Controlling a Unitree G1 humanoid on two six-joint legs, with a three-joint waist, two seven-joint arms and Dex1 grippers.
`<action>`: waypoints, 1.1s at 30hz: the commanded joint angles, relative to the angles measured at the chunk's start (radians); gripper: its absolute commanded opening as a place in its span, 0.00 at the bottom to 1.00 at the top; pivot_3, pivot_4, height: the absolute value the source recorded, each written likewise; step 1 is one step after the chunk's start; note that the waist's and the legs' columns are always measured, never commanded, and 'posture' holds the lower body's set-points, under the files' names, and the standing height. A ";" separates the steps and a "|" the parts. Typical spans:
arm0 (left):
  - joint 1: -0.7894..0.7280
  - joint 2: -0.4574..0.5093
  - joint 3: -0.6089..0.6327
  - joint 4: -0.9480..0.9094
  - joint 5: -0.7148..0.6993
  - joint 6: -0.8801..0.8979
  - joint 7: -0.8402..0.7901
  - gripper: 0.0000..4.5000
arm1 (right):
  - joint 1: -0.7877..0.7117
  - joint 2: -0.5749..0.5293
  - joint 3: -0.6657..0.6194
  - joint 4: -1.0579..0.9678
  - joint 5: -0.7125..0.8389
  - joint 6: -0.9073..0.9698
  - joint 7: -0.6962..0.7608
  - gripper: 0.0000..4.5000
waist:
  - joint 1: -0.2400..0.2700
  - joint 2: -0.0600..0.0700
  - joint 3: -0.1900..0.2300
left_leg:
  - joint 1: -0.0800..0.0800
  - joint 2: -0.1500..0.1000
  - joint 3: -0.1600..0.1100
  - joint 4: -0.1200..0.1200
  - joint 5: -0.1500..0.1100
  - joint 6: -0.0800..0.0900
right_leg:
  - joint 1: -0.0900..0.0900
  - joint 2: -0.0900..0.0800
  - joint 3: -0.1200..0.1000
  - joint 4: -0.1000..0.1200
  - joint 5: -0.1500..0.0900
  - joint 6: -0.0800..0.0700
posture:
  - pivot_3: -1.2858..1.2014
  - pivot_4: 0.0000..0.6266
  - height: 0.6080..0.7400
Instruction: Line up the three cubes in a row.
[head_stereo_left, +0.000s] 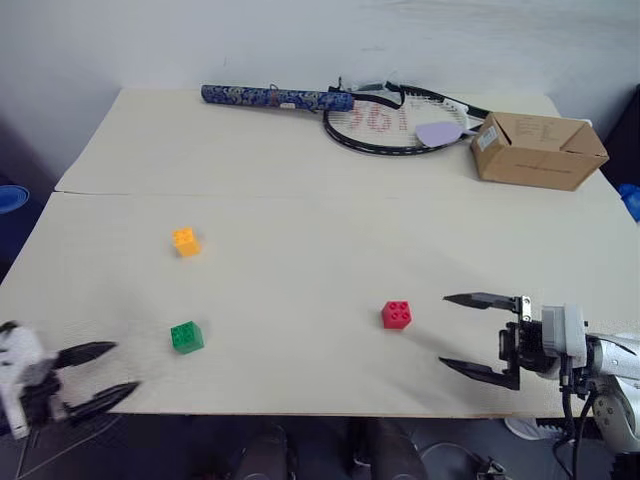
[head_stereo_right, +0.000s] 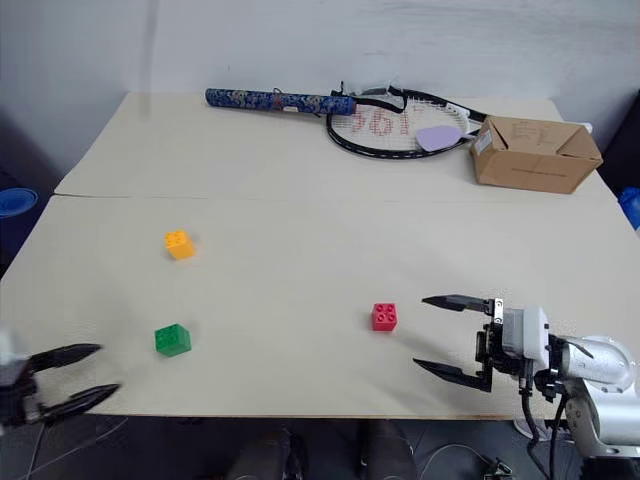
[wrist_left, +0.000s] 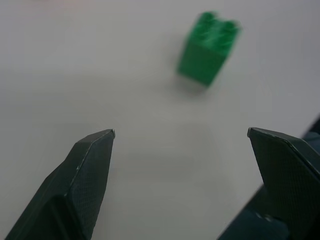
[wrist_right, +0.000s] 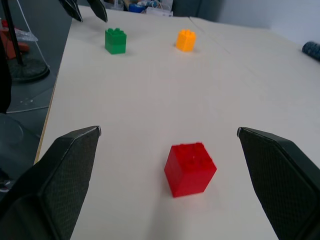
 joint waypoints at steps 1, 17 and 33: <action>-0.113 -0.016 -0.076 -0.045 0.004 0.016 0.077 1.00 | 0.004 0.015 0.019 -0.067 0.018 0.016 -0.020 1.00 | -0.001 0.000 0.000 | 0.000 0.000 0.000 0.000 0.000 0.000 | 0.000 0.000 0.000 0.001 0.000 0.000 | 0.52 0.24 1.00; -0.298 -0.018 -0.320 0.087 0.145 -0.112 0.066 0.33 | 0.026 0.005 0.022 -0.083 -0.033 -0.031 -0.035 1.00 | 0.003 0.000 0.000 | 0.000 0.000 0.004 0.001 0.001 0.001 | -0.001 0.002 0.001 0.002 0.000 0.000 | 0.52 0.24 1.00; -1.053 -0.288 -1.019 0.136 0.406 0.165 0.057 0.33 | 0.088 -0.036 -0.124 -0.023 -0.053 -0.052 -0.087 1.00 | 0.018 0.000 0.000 | -0.001 0.000 0.007 0.006 0.002 0.003 | 0.001 0.015 0.004 0.004 0.002 0.004 | 0.52 0.24 1.00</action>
